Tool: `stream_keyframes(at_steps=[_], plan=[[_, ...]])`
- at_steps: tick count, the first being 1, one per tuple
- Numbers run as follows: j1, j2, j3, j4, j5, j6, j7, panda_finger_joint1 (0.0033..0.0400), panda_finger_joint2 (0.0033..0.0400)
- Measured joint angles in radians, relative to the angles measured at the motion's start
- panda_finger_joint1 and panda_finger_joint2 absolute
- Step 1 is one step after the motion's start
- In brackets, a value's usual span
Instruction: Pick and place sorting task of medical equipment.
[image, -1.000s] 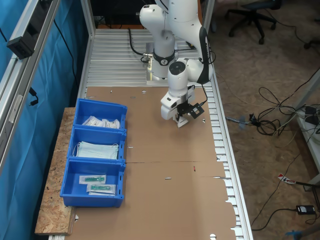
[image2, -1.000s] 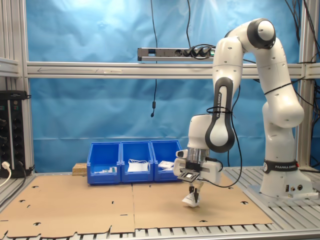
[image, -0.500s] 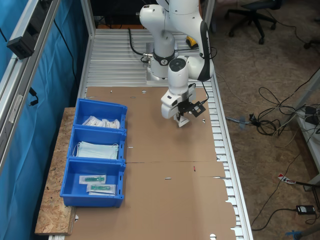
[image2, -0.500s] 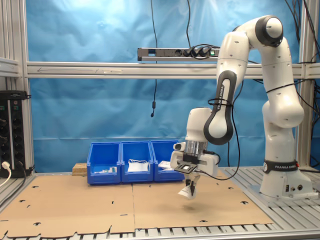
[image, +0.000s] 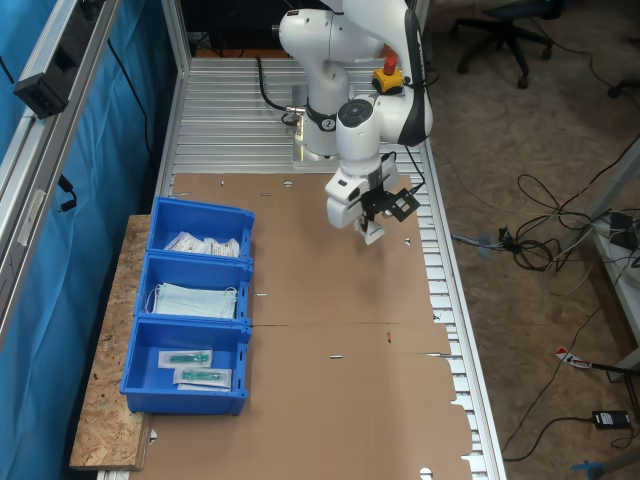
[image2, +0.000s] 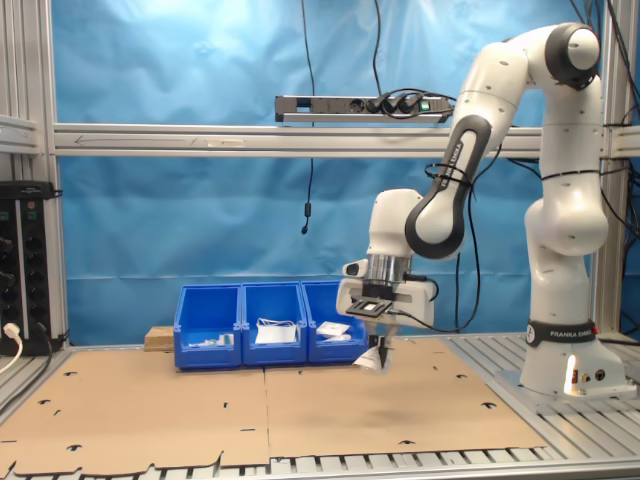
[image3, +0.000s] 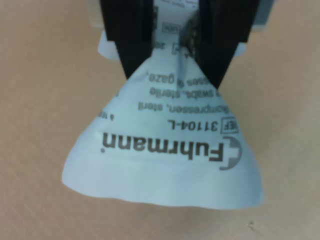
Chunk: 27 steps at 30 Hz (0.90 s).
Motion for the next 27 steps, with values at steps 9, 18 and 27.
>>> stream_keyframes(at_steps=[9, 18, 27], plan=[[-0.003, -0.124, -0.054, 0.0, -0.084, -0.163, 0.0, 0.0063, 0.0063], [-0.033, -0.195, -0.117, 0.0, -0.258, -0.257, 0.0, 0.0063, 0.0063], [-0.103, -0.241, -0.16, 0.005, -0.475, -0.326, 0.0, 0.0063, 0.0063]])
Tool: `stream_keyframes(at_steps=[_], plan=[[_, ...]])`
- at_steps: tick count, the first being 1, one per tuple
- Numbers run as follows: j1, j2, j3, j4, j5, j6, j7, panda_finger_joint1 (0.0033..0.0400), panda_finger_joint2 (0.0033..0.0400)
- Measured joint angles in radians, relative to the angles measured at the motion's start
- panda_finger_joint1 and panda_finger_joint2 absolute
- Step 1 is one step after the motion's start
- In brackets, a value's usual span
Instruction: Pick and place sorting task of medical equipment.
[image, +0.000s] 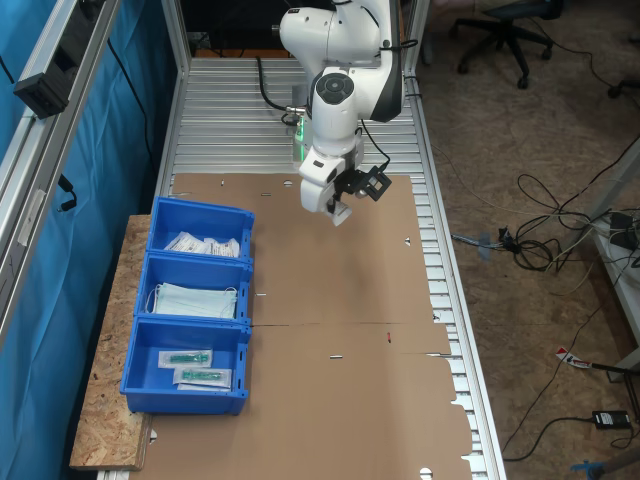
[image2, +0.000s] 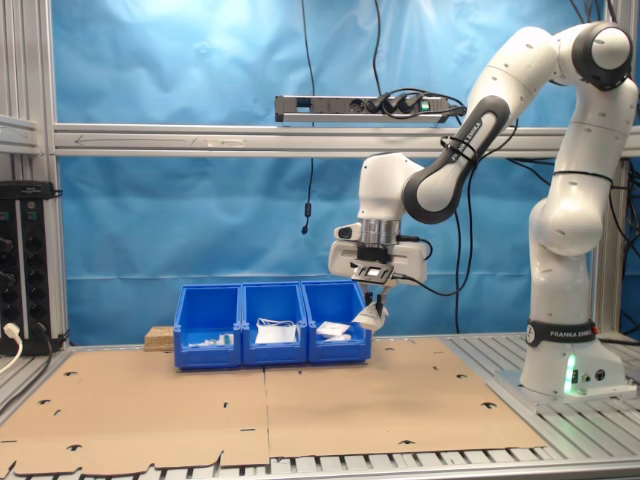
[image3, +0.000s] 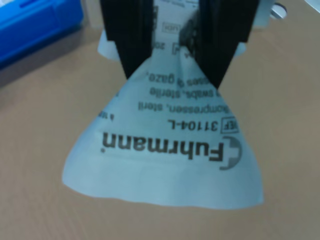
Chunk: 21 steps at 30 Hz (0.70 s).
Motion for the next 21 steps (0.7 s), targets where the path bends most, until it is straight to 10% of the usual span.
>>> stream_keyframes(at_steps=[8, 21], plan=[[-0.084, -0.017, -0.015, 0.032, -0.161, -0.066, 0.0, 0.0063, 0.0063], [-0.191, -0.017, -0.021, 0.113, -0.257, -0.181, 0.0, 0.0063, 0.0063]])
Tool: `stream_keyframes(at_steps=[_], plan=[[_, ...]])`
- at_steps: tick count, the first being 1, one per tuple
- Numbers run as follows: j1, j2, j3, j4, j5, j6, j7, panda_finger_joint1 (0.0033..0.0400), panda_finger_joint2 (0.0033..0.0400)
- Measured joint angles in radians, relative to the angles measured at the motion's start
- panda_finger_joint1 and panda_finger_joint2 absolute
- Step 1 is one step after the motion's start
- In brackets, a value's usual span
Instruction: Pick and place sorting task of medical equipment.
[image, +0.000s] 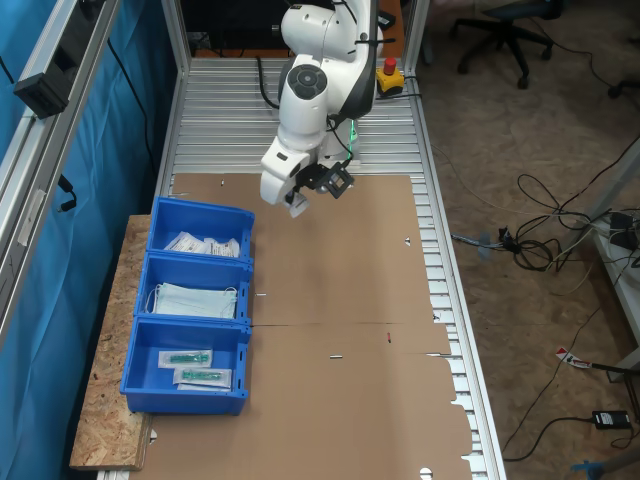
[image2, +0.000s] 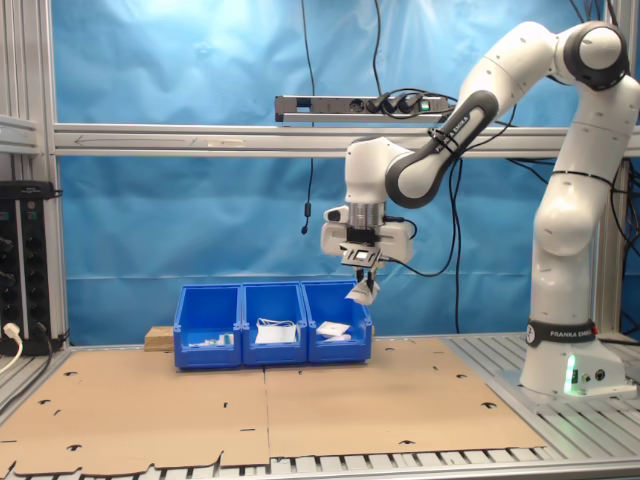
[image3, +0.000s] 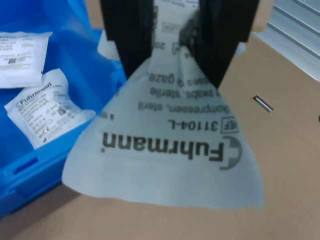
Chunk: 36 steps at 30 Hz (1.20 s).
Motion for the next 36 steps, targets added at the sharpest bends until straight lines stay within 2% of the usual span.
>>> stream_keyframes(at_steps=[12, 18, 29, 36], plan=[[-0.103, 0.022, -0.001, 0.054, -0.029, -0.058, 0.0, 0.0063, 0.0063], [-0.158, 0.074, -0.003, 0.108, -0.038, -0.079, 0.0, 0.0063, 0.0063], [-0.2, 0.171, -0.013, 0.199, -0.042, -0.091, 0.0, 0.0063, 0.0063], [-0.212, 0.219, -0.041, 0.229, -0.043, -0.096, 0.0, 0.0063, 0.0063]])
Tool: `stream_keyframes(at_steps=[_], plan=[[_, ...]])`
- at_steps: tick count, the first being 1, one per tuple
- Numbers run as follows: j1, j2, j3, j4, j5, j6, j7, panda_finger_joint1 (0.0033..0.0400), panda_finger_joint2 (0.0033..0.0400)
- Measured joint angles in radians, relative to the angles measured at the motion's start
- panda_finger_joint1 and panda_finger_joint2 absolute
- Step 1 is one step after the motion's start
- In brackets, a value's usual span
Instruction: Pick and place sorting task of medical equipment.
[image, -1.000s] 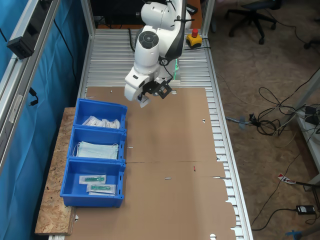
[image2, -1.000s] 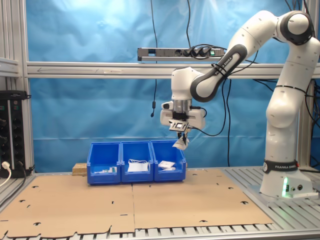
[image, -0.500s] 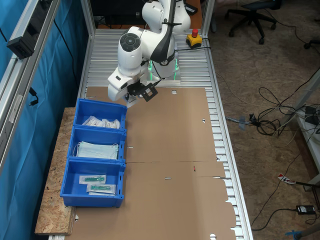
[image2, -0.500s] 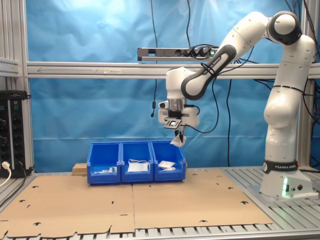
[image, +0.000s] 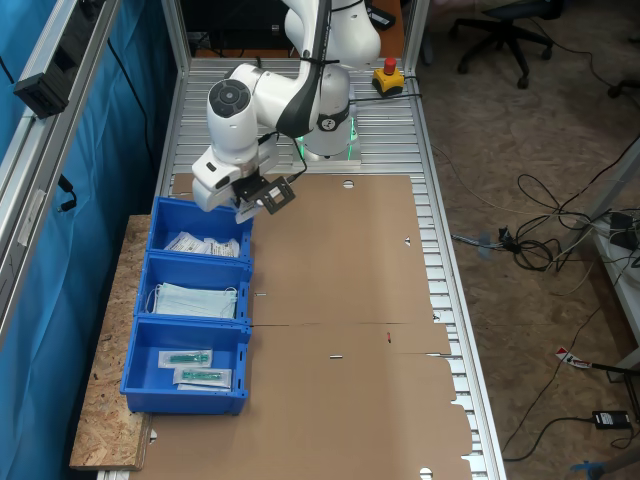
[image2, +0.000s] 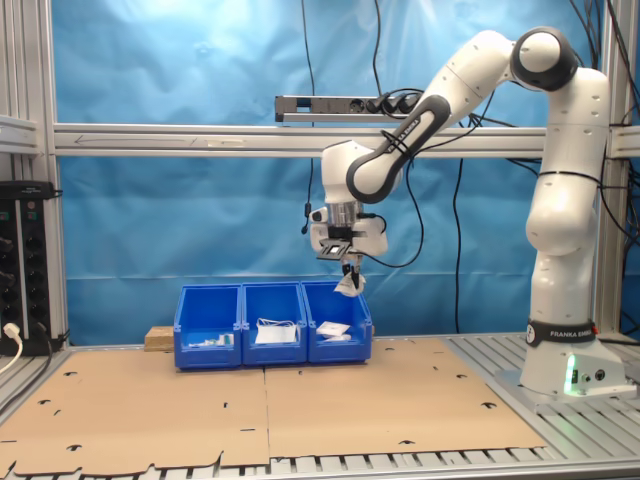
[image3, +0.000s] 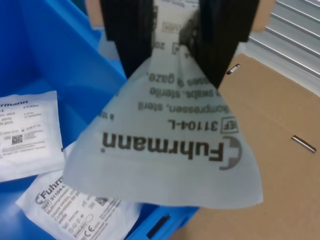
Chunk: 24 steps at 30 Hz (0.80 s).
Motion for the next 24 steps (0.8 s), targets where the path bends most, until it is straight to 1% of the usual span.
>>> stream_keyframes(at_steps=[4, 13, 24], plan=[[-0.007, 0.019, -0.024, 0.007, 0.0, -0.004, 0.0, 0.0063, 0.0063], [-0.017, 0.04, -0.059, 0.027, 0.0, -0.008, 0.0, 0.0063, 0.0063], [-0.019, 0.075, -0.077, 0.082, -0.001, -0.009, 0.0, 0.0063, 0.0063]])
